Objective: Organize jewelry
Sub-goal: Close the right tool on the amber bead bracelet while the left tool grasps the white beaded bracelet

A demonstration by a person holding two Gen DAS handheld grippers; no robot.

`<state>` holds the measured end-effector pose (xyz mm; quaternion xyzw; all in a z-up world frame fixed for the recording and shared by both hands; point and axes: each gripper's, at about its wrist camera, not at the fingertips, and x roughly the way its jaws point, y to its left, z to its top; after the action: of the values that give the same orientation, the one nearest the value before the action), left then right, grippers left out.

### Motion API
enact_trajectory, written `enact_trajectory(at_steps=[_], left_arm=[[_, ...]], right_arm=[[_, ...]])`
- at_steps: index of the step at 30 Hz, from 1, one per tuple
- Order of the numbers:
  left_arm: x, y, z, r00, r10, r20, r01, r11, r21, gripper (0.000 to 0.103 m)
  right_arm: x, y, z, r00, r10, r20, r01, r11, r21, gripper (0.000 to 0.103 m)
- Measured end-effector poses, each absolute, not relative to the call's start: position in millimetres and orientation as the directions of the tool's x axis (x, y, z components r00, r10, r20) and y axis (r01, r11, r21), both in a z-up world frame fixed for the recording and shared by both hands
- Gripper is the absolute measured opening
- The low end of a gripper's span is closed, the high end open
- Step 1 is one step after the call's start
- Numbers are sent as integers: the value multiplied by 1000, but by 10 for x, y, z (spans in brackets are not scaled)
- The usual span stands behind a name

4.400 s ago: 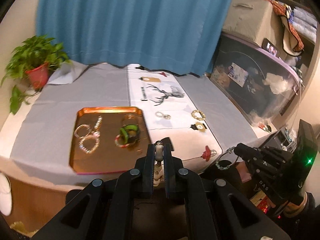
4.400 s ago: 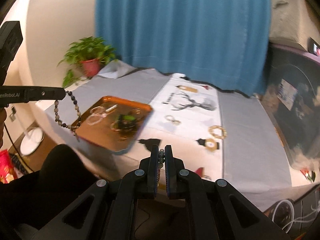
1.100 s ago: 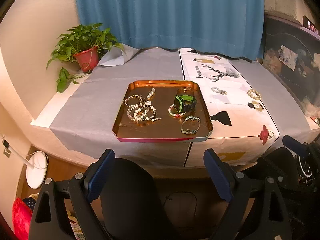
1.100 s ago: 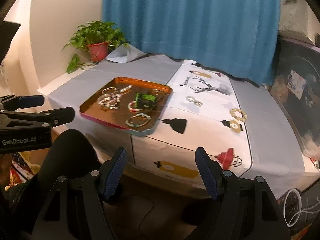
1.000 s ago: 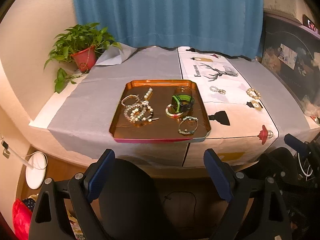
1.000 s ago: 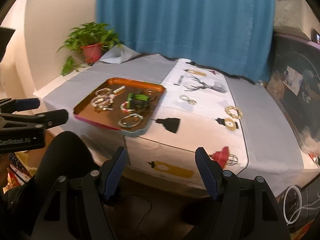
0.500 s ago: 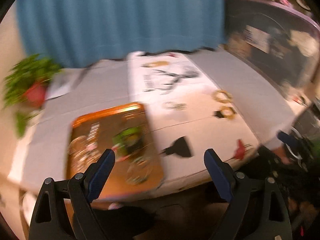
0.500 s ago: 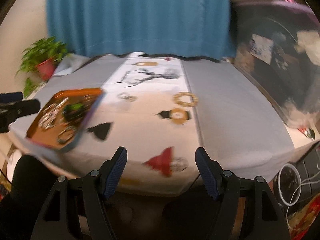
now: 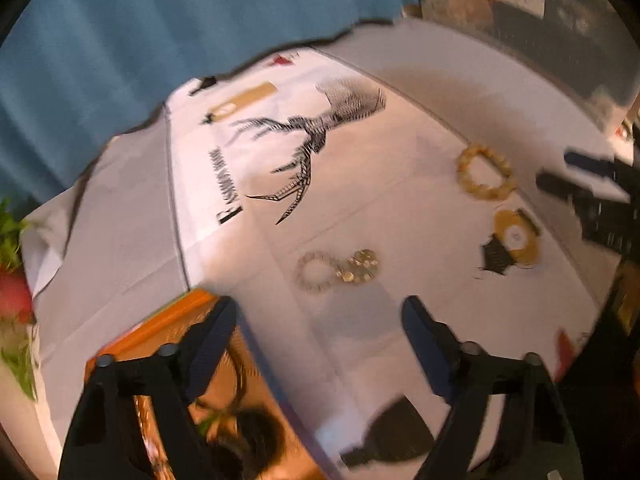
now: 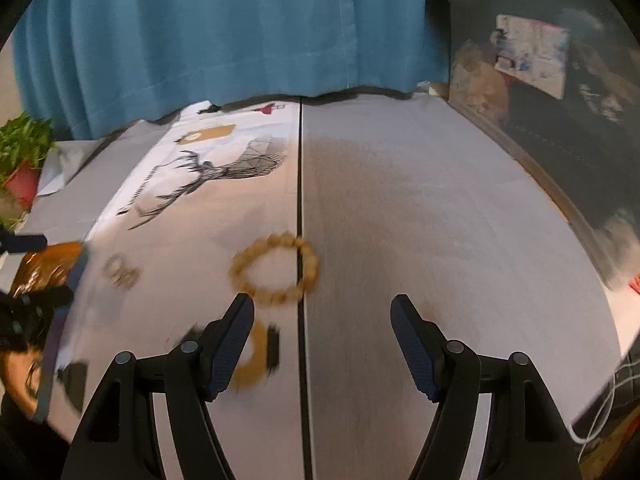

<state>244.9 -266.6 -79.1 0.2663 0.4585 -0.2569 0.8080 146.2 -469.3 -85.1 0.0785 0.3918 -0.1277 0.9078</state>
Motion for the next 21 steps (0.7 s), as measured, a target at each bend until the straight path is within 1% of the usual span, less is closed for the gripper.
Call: enact_trajectory(at_steps=[1, 3, 4, 8, 9, 10, 12, 13, 14, 15, 16, 17, 21], left_arm=[[2489, -2686, -837, 438, -163, -884, 666, 720, 197, 66], [2603, -2716, -952, 421, -141, -896, 673, 711, 204, 59], [2637, -2722, -987, 417, -135, -899, 675, 708, 207, 53], [2715, -2770, -1118, 366, -151, -918, 723, 668, 178, 50], [2712, -2780, -1114, 370, -168, -914, 730, 660, 174, 49], [2711, -2790, -1121, 357, -180, -917, 743, 650, 162, 46], [2736, -2787, -1123, 312, -219, -924, 753, 650, 100, 30], [2742, -2780, -1119, 304, -230, -925, 748, 658, 82, 13], [2740, -2788, -1135, 291, -229, -929, 751, 656, 74, 4], [2738, -2795, -1135, 289, -232, -929, 751, 657, 70, 4], [2721, -2794, -1129, 273, -237, -932, 752, 657, 53, 4], [2688, -2788, -1111, 256, -247, -935, 751, 660, 32, 4], [2532, -2730, -910, 277, -306, -911, 735, 678, -4, 4]], right_arm=[[1542, -4722, -883, 657, -165, -736, 291, 956, 45, 71], [1722, -4765, -966, 642, -165, -749, 289, 957, 38, 71], [1807, -4786, -1007, 638, -160, -753, 285, 958, 38, 71], [2008, -4812, -1139, 613, -140, -777, 264, 964, 35, 71], [2057, -4814, -1190, 600, -135, -788, 258, 966, 31, 73], [2075, -4791, -1211, 608, -145, -781, 249, 968, 14, 77], [2112, -4763, -1237, 609, -141, -780, 229, 973, 2, 77], [2114, -4750, -1230, 617, -139, -775, 221, 975, 0, 65], [2115, -4734, -1214, 624, -136, -770, 213, 977, -1, 35], [2113, -4706, -1200, 635, -129, -762, 193, 981, -5, 16], [2118, -4676, -1198, 635, -137, -760, 181, 983, -26, 13], [2119, -4658, -1198, 634, -140, -760, 178, 983, -32, 13], [2007, -4666, -1093, 645, -131, -752, 200, 980, 0, 13]])
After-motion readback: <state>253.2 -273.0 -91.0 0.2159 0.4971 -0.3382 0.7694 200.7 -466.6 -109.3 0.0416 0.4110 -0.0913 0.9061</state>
